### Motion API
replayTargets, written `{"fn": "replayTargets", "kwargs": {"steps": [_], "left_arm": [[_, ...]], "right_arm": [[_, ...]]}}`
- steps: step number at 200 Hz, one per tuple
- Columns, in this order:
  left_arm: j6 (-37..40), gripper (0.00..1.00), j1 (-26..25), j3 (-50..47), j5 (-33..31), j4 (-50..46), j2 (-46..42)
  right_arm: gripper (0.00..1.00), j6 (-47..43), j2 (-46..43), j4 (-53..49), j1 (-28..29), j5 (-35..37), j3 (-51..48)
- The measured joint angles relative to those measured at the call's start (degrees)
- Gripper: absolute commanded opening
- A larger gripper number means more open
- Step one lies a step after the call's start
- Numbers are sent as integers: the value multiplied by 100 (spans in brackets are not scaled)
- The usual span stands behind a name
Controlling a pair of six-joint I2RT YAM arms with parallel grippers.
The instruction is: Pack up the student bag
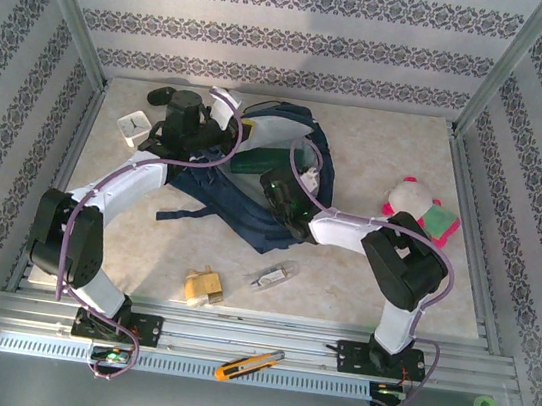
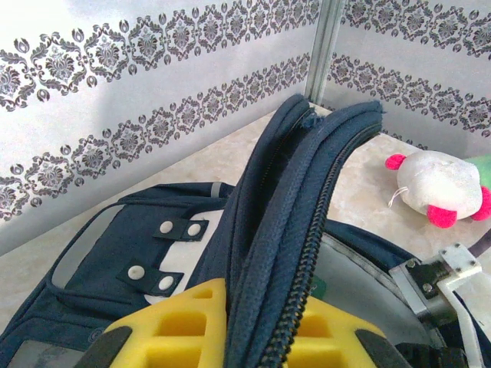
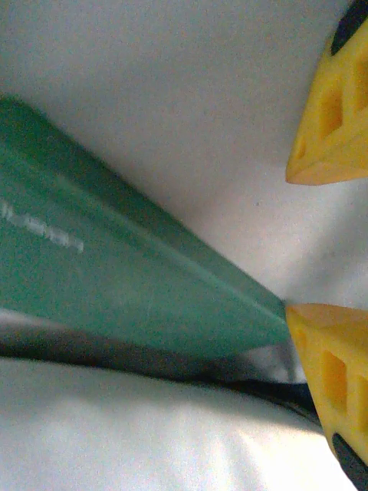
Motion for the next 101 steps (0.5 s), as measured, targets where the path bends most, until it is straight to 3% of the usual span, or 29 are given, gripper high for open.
{"fn": "replayTargets", "kwargs": {"steps": [101], "left_arm": [[-70, 2, 4, -442, 605, 715, -144]], "right_arm": [[24, 103, 852, 442, -498, -2, 695]]}}
